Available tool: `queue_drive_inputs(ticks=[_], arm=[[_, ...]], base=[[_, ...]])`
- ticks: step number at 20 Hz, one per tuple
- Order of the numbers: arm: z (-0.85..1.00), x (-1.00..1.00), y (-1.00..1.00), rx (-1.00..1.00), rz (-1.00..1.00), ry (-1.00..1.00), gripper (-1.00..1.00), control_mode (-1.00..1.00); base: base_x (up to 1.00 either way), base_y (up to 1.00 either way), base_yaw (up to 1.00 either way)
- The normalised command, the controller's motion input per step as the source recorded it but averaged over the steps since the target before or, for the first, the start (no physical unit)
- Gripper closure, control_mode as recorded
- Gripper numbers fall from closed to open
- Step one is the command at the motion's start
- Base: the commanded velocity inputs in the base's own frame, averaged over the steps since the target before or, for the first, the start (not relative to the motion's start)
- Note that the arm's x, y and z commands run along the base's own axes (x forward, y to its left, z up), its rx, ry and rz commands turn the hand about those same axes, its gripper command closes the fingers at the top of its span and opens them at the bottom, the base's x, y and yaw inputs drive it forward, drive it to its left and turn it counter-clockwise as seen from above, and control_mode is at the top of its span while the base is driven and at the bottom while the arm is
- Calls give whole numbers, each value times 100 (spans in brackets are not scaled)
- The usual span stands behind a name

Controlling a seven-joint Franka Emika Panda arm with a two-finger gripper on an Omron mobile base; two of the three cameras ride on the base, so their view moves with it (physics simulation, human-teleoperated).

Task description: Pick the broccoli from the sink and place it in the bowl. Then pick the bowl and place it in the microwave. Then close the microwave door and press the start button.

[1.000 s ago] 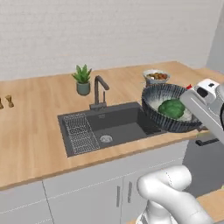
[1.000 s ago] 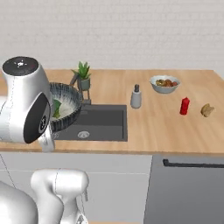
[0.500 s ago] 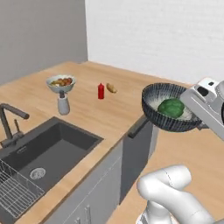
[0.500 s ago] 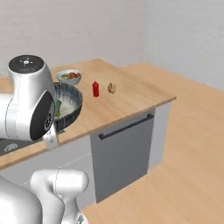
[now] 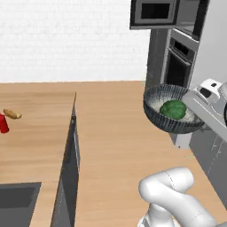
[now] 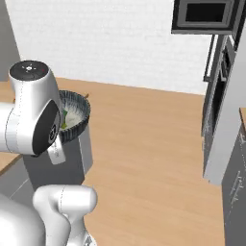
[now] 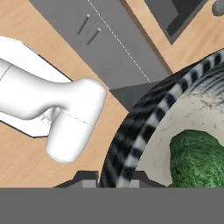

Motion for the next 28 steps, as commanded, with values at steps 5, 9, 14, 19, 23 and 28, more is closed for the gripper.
queue_drive_inputs(ticks=[5, 9, 14, 19, 23, 28], arm=[[0, 0, 0, 0, 0, 0, 100, 100], [0, 0, 0, 0, 0, 0, 100, 100], [0, 0, 0, 0, 0, 0, 100, 100], [0, 0, 0, 0, 0, 0, 100, 100], [0, 0, 0, 0, 0, 0, 100, 100], [0, 0, 0, 0, 0, 0, 100, 100]], base=[[23, 1, -87], [100, 11, -41], [100, 4, -24], [100, 2, -24], [100, 2, -23], [100, 40, -28]])
